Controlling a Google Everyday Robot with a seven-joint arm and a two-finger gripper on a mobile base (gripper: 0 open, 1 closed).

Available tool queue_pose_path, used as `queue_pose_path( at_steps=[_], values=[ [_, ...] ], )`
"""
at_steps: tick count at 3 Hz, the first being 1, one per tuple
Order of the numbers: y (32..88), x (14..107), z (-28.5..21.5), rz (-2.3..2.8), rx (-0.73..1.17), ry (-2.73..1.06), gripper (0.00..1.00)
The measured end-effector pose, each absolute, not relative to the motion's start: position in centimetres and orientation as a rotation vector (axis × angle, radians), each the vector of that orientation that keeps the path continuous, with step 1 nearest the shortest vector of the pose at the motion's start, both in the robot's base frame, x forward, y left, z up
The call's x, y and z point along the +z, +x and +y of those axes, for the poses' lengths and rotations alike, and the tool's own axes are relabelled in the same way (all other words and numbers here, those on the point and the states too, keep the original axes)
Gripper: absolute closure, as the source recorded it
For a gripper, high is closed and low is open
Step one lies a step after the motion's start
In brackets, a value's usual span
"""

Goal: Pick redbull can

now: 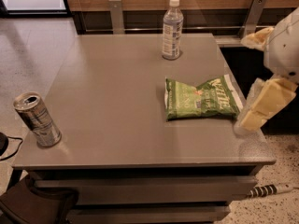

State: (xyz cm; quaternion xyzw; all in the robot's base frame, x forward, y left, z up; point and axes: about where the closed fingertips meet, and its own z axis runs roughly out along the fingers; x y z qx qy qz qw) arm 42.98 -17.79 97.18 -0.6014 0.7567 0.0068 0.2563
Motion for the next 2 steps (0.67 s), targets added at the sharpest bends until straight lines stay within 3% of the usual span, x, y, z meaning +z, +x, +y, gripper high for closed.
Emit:
queue_pose_path(
  at_steps=[2],
  values=[
    [46.0, 92.2, -11.8, 1.67, 0.373, -1.509, 0.0]
  ],
)
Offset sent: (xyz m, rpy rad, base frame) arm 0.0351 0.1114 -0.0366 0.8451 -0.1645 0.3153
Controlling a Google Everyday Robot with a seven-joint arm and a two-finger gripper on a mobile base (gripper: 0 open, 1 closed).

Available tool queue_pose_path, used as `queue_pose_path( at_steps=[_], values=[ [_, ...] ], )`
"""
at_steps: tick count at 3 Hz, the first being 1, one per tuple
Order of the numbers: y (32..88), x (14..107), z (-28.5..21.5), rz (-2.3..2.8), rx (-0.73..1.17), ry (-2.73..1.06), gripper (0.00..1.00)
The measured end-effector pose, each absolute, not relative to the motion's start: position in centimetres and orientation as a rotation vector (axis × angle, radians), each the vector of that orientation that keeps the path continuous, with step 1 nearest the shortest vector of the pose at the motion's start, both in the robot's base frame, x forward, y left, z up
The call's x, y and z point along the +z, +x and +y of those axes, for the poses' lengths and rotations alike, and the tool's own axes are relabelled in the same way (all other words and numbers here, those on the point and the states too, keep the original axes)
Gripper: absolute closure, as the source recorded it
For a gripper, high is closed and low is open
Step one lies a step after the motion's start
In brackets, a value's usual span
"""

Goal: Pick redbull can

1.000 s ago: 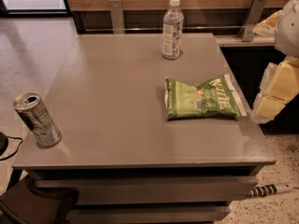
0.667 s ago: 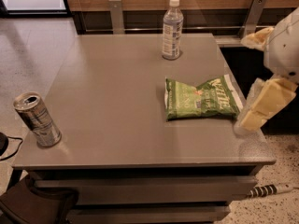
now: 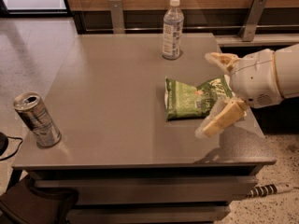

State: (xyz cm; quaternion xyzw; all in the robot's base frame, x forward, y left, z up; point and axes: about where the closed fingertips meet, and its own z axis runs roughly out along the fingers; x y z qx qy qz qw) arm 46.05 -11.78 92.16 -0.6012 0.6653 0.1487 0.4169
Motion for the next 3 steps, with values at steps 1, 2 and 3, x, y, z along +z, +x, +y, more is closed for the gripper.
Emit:
queue_pose_path(
  at_steps=[1, 2, 3],
  values=[
    [46.2, 92.7, -8.0, 1.528, 0.589, -1.447, 0.0],
    [46.4, 92.8, -4.6, 1.463, 0.739, -1.415, 0.0],
    [46.5, 92.6, -3.7, 1.448, 0.756, -1.411, 0.0]
  ],
)
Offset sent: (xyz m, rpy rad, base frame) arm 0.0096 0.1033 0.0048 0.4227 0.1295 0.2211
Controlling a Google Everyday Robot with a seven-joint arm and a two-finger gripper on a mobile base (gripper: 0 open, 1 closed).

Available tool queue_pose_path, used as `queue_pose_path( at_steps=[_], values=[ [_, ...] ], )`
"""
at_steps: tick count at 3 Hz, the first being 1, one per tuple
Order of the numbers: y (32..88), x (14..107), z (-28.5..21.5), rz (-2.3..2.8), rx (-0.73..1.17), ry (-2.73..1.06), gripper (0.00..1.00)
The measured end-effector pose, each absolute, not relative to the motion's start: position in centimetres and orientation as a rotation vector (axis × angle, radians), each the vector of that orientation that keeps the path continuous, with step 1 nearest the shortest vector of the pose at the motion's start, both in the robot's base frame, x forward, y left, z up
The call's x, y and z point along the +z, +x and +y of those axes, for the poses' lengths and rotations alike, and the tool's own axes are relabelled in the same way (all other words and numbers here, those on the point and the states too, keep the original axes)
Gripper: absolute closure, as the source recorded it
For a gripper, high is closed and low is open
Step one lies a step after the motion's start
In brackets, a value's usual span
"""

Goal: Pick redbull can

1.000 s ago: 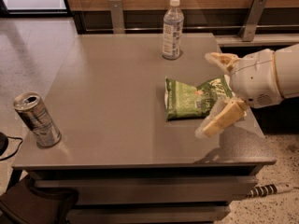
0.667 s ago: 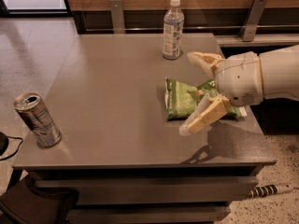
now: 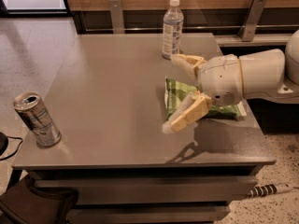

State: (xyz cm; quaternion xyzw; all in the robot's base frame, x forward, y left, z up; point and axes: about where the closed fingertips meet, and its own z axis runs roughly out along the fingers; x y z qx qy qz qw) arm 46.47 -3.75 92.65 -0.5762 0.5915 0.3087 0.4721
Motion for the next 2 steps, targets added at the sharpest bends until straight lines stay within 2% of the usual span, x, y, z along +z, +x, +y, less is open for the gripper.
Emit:
queue_pose_path(
  at_steps=[1, 2],
  values=[
    [46.5, 92.2, -1.1, 1.402, 0.807, -1.398, 0.0],
    [46.1, 91.5, 4.3, 1.361, 0.873, -1.358, 0.0]
  ],
)
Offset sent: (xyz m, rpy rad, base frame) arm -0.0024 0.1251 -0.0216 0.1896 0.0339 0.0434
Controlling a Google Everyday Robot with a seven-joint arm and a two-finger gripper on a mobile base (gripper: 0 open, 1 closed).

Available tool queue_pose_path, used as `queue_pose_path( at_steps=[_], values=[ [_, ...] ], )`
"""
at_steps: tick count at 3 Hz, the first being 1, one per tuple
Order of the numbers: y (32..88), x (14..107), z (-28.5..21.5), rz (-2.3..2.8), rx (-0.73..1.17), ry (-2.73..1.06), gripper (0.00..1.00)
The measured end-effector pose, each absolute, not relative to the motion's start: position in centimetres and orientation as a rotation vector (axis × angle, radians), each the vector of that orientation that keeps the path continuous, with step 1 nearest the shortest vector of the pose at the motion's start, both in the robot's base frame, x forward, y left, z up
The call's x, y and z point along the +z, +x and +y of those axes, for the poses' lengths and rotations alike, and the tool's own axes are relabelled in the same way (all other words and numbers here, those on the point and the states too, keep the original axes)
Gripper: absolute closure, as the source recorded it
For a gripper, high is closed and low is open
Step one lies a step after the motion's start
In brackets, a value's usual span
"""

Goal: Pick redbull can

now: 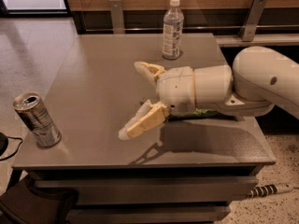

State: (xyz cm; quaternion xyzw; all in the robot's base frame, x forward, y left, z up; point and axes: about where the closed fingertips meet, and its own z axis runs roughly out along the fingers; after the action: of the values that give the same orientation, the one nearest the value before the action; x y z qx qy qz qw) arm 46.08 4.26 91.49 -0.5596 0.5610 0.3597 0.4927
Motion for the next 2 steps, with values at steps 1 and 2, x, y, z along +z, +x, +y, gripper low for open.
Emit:
queue_pose_path(
  at_steps=[1, 2],
  values=[
    [45.9, 91.0, 8.5, 1.373, 0.878, -1.335, 0.0],
    [45.8, 90.5, 12.4, 1.354, 0.9, -1.322, 0.0]
  ],
)
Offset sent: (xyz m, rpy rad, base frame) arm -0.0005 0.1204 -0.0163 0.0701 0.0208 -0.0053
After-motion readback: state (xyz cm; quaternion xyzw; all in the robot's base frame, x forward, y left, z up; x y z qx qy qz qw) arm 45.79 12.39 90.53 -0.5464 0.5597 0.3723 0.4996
